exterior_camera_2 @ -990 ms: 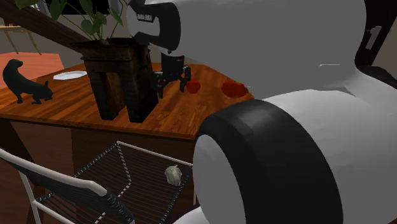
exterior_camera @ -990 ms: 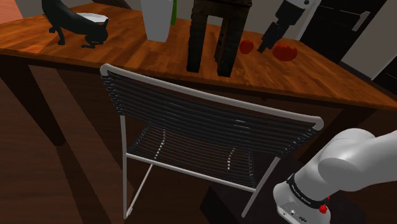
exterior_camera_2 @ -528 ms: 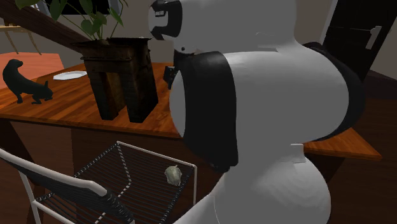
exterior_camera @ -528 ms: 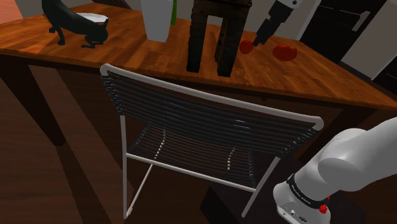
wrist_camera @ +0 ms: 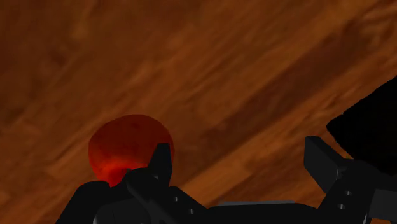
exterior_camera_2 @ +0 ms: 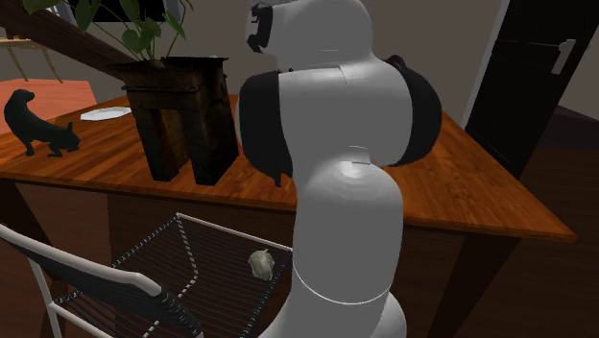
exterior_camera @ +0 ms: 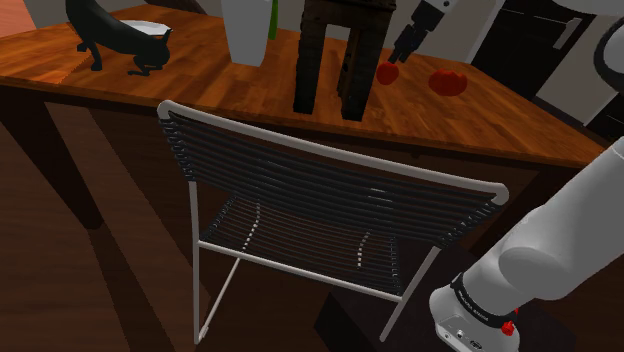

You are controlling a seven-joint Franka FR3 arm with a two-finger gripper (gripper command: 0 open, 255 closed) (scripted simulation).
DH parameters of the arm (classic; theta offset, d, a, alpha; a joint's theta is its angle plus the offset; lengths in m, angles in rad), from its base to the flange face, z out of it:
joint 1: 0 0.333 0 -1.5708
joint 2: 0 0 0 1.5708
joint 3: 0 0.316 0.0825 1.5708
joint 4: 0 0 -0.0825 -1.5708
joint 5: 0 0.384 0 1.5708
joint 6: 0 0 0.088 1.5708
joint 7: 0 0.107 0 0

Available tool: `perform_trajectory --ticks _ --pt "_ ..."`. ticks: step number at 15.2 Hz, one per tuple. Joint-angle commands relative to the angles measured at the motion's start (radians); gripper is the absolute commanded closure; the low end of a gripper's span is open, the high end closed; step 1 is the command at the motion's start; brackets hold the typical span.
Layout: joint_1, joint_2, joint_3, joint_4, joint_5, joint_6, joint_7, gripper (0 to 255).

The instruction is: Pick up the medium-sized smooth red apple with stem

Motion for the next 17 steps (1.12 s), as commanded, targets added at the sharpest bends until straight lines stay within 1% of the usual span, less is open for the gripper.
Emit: perform_trajectory --ticks 1,4,7,8,15,17 --pt "-0.023 0.104 -0.026 0.115 0.062 -0.033 -0.053 0" --pt "-0.079 0.259 -0.043 0.298 0.154 -0.098 -0.11 0" --pt "-0.164 0.436 -0.038 0.535 0.248 -0.188 -0.142 0" --pt "-0.17 0.443 -0.035 0.546 0.25 -0.192 -0.141 0" --pt "-0.138 0.402 -0.036 0.382 0.237 -0.072 -0.175 0" --pt "-0.138 0.402 -0.036 0.382 0.237 -0.072 -0.175 0"
